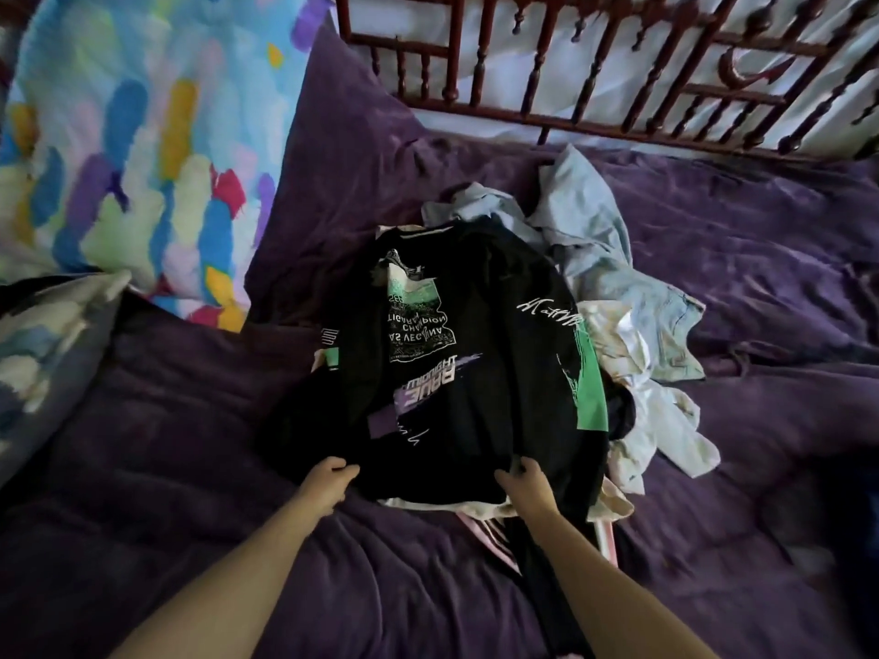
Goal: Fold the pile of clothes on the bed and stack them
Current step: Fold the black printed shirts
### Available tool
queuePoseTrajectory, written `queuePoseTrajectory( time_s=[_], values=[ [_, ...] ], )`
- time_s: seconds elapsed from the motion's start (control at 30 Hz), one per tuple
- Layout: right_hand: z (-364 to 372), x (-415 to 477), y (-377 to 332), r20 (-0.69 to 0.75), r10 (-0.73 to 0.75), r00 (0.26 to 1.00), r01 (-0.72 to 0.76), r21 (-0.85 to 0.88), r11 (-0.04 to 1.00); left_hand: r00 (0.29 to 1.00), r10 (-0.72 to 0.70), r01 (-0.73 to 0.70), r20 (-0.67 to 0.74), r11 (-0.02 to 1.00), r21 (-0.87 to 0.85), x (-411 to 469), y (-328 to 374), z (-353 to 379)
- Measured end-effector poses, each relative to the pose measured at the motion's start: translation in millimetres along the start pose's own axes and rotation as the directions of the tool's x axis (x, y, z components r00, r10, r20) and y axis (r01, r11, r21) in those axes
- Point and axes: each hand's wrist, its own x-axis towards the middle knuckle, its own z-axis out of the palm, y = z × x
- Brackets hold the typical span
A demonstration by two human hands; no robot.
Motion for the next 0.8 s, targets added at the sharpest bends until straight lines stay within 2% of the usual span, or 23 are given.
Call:
queuePoseTrajectory(
  time_s=[0.1, 0.23, 0.3, 0.4, 0.47, 0.53, 0.6, 0.7, 0.8],
  values=[
    [11.5, 4.4, -7.1, -0.017, -0.021, 1.0, 0.021, 0.029, 0.999, 0.997, -0.035, 0.041, 0.063, 0.994, -0.099, 13.4, 2.0, 3.6],
    [15.6, 2.6, -10.6, -0.049, -0.023, 0.999, 0.031, 0.169, 0.985, 0.996, 0.059, -0.066, -0.069, 0.992, -0.111, 33.4, 8.3, 8.0],
    [12.3, -4.1, -10.9, -0.012, -0.035, 0.999, 0.037, 0.276, 0.96, 0.997, 0.072, -0.075, -0.023, 0.97, -0.23, 34.9, 16.8, 12.0],
    [4.3, -18.4, -11.9, 0.008, -0.117, 0.993, 0.108, 0.318, 0.942, 0.997, 0.037, -0.001, 0.07, 0.893, -0.45, 32.4, 30.2, 16.4],
    [-0.1, -28.8, -11.6, -0.005, -0.16, 0.987, 0.155, 0.297, 0.942, 0.984, 0.02, 0.058, 0.178, 0.906, -0.419, 24.2, 36.0, 22.2],
    [-2.7, -40.7, -10.9, -0.027, -0.165, 0.986, 0.166, 0.284, 0.944, 0.964, 0.05, 0.04, 0.262, 0.944, -0.328, 12.6, 36.0, 29.9],
    [-6.7, -54.8, -12.9, -0.069, -0.163, 0.984, 0.176, 0.327, 0.929, 0.968, 0.111, -0.027, 0.227, 0.938, -0.345, 2.0, 33.5, 33.2],
    [-24.6, -80.5, -21.1, -0.176, -0.145, 0.974, 0.217, 0.516, 0.828, 0.977, 0.183, -0.097, 0.106, 0.835, -0.541, -21.6, 22.7, 14.1],
    [-50.2, -114.7, -25.5, -0.231, -0.177, 0.957, 0.285, 0.624, 0.727, 0.973, 0.23, -0.1, 0.037, 0.558, -0.824, -51.4, 0.6, -22.3]
  ],
)
